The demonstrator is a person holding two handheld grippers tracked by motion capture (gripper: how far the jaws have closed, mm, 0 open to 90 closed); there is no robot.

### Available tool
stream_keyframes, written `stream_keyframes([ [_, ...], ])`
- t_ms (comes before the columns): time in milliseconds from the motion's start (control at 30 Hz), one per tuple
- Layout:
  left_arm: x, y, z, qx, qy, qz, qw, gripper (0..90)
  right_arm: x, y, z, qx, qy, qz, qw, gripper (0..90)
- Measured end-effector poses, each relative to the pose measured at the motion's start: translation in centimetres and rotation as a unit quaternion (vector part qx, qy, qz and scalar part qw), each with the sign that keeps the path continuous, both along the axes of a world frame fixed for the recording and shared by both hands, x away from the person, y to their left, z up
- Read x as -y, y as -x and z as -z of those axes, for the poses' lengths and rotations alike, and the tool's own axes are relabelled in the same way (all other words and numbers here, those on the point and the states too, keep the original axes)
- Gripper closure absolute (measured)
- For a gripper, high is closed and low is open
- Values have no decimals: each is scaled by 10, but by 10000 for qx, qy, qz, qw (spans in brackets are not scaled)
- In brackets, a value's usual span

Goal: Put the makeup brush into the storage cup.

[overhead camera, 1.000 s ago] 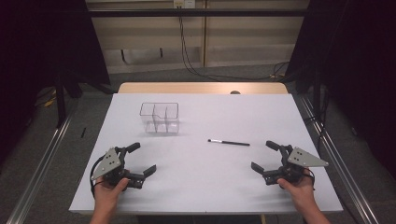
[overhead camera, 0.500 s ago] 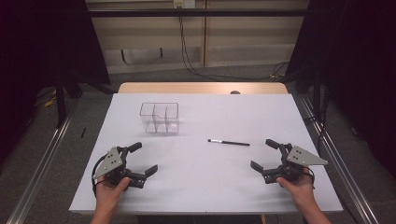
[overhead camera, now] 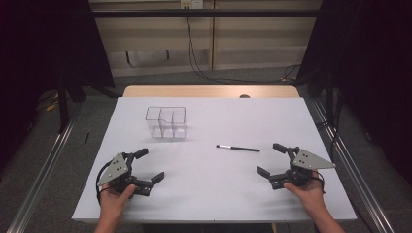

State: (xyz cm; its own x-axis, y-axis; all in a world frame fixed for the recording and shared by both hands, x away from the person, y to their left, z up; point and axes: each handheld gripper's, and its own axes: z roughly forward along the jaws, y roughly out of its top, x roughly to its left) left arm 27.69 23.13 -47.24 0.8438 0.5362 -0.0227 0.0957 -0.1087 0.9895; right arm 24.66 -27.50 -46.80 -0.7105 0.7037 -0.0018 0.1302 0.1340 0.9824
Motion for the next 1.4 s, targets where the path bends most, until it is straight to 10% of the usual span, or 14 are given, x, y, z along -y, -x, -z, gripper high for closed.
stream_keyframes([
  [1400, 1, 0, 0, -21, -18, 53, 10000, 0, -6, -49, -6, -379, 264, 175, 9988, 0],
])
